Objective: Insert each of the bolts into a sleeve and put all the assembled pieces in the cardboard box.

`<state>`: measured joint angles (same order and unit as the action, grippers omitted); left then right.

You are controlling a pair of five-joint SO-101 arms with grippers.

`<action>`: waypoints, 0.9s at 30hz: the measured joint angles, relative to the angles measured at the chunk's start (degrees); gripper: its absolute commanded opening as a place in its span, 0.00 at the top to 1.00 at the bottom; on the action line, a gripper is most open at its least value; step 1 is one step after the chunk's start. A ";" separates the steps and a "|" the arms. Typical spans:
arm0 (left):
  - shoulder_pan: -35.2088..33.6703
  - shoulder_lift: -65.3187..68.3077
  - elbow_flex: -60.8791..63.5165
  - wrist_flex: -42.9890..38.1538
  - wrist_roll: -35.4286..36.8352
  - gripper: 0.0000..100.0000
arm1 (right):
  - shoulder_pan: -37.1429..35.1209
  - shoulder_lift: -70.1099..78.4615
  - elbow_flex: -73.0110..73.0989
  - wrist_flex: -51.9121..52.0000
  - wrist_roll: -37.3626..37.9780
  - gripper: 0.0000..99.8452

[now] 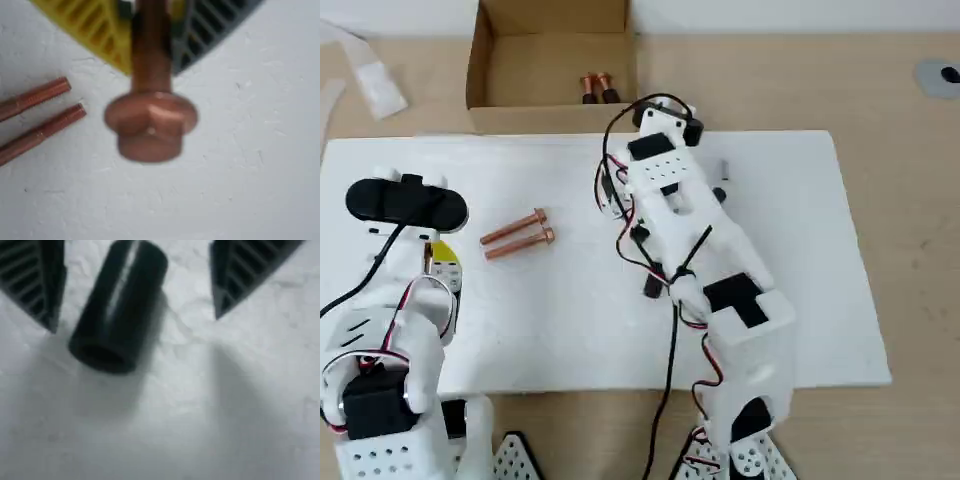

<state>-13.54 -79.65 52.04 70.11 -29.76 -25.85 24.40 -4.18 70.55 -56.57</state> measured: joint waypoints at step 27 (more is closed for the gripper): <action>0.00 -0.26 0.00 0.00 0.00 0.99 | 1.41 0.18 4.04 -2.73 0.09 0.99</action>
<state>-13.54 -79.91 52.04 70.11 -29.76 -24.44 24.57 -0.13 67.82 -56.48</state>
